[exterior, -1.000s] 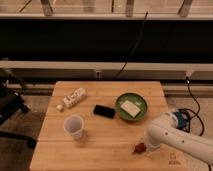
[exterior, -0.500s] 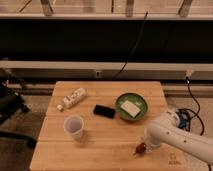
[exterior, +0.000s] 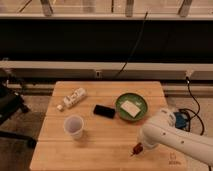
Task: Place the pepper in the ceramic cup
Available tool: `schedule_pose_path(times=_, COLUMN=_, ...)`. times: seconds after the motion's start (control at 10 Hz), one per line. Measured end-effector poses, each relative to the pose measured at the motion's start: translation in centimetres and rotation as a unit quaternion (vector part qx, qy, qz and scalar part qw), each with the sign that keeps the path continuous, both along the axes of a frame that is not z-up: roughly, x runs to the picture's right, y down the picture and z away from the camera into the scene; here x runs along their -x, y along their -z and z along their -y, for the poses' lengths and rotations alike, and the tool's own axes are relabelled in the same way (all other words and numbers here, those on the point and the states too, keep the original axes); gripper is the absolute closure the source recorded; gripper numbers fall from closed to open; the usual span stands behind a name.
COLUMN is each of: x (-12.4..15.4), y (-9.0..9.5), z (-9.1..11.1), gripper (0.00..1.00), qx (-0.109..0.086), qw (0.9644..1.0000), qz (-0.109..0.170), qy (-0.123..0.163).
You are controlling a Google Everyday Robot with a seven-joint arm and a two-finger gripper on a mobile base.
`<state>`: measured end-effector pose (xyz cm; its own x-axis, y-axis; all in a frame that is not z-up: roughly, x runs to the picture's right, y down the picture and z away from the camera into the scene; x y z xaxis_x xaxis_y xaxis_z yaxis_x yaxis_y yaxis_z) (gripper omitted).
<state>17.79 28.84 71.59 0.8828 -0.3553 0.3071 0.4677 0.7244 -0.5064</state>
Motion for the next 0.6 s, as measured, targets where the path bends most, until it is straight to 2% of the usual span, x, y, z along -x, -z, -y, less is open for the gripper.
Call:
schedule_pose_path(times=0.2, x=3.0, y=1.3, z=0.8, gripper=1.0, qx=-0.009, qw=0.9995, qz=0.019, qy=0.026)
schedule_pose_path(times=0.6, x=7.0, y=2.9, z=2.3, gripper=1.0, qx=-0.019, qw=0.9963, qz=0.054, qy=0.064)
